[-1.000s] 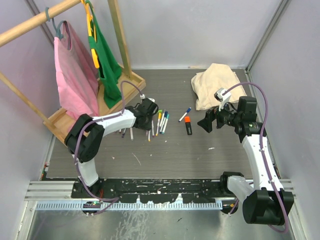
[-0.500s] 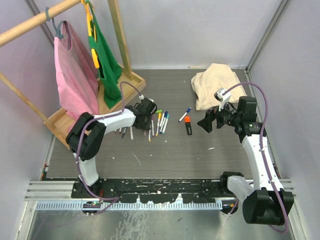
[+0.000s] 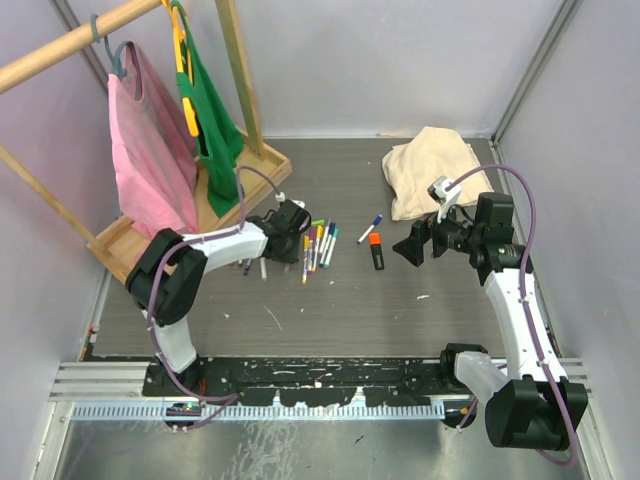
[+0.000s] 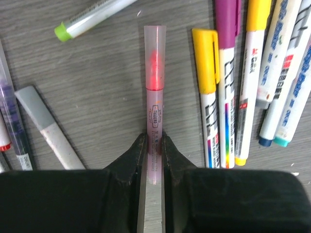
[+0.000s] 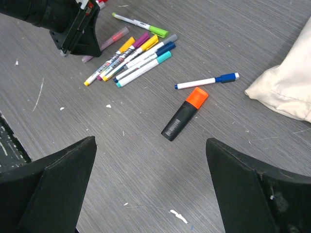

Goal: Open the pen caps
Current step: Pick up the pen from the center of the board.

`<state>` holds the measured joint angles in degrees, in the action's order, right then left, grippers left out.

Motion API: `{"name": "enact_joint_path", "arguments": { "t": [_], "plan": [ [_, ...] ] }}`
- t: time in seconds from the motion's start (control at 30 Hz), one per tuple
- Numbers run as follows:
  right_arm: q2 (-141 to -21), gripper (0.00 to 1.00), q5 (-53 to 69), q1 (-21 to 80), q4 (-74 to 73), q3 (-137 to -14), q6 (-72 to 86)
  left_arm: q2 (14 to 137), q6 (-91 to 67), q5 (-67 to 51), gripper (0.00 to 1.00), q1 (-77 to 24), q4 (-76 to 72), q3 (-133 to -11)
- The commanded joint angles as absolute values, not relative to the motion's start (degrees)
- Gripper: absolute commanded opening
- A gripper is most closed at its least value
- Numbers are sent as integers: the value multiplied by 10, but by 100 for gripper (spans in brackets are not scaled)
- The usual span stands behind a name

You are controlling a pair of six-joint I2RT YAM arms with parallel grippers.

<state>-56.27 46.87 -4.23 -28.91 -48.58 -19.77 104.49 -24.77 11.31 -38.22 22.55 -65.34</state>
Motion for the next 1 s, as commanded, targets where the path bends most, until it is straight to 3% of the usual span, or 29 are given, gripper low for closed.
{"name": "enact_joint_path", "arguments": {
  "t": [0.0,0.3,0.5,0.63,0.83,0.97],
  "plan": [
    [-563,100,519,-40,-272,-499,-190,988,-244,124,1,-379,218,-635],
    [-571,100,599,-39,-259,-486,-168,851,-270,48,0,-381,113,-544],
    [-572,98,691,-30,-198,-458,-107,724,-336,-43,0,-401,-129,-410],
    [-572,98,728,-10,-95,-428,-10,674,-365,-42,0,-448,-321,-352],
    [-578,93,698,0,199,-362,272,700,-347,21,0,-542,-487,-342],
    [-593,91,676,7,620,-270,578,723,-332,80,0,-576,-571,-338]
  ]
}}
